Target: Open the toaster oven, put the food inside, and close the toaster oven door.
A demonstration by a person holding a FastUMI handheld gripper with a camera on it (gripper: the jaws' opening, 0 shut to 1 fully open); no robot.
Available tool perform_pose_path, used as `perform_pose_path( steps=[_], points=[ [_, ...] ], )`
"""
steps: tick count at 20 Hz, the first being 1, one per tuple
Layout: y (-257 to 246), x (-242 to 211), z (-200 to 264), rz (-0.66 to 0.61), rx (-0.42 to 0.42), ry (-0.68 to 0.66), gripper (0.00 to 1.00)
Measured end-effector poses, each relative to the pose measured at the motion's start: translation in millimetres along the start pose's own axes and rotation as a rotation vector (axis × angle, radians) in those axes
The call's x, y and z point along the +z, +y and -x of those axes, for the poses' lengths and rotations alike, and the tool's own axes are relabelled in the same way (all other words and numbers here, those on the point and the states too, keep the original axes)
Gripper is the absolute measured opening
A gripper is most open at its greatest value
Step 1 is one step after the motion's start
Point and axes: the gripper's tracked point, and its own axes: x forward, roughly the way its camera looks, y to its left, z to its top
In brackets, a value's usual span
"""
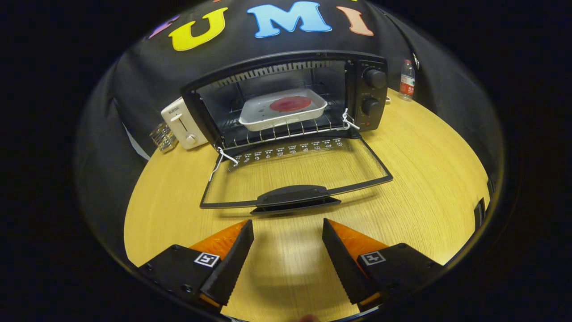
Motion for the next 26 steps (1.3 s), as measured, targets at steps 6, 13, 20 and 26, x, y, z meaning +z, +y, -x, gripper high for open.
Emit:
perform_pose_path(
  steps=[6,13,20,26],
  points=[
    [-6,-6,-15,0.042,-0.048,0.028,0.98],
    [-13,6,-25,0.119,-0.083,-0.009,0.98],
    [-8,20,1,0.122,-0.065,-0.075,0.98],
    [-1,39,24,0.073,-0.027,-0.16,0.98]
  ],
)
